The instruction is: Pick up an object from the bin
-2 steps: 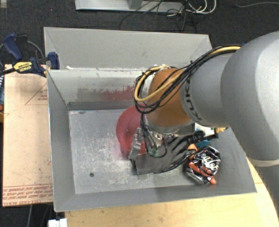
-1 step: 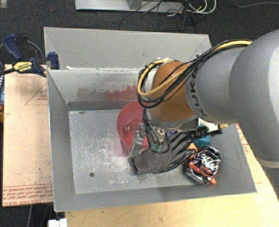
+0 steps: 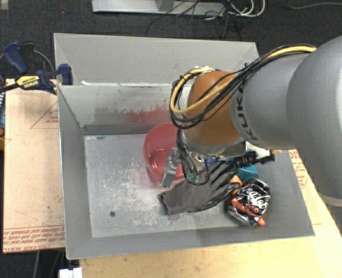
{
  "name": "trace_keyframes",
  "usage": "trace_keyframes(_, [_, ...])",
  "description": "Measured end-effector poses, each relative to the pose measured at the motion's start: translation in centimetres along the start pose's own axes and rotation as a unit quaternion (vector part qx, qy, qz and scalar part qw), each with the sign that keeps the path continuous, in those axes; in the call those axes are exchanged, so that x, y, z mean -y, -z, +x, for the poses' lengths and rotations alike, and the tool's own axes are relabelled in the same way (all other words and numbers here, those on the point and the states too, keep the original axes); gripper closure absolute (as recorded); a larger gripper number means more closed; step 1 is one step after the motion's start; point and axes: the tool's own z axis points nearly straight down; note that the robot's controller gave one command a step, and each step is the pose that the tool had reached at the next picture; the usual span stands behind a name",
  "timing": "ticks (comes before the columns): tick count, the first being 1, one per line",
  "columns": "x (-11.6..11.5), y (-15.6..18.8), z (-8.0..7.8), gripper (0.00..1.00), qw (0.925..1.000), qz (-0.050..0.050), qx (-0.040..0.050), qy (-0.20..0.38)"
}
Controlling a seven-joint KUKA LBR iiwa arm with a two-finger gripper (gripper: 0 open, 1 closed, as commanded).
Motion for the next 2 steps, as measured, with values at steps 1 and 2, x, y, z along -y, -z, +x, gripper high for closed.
trace_keyframes(1, [0.01, 0.87, 0.05, 1.00, 1.0000, 0.000, -0.0009, 0.000])
trace_keyframes(2, [-0.02, 1.59, 0.00, 1.00, 1.0000, 0.000, 0.0002, 0.000])
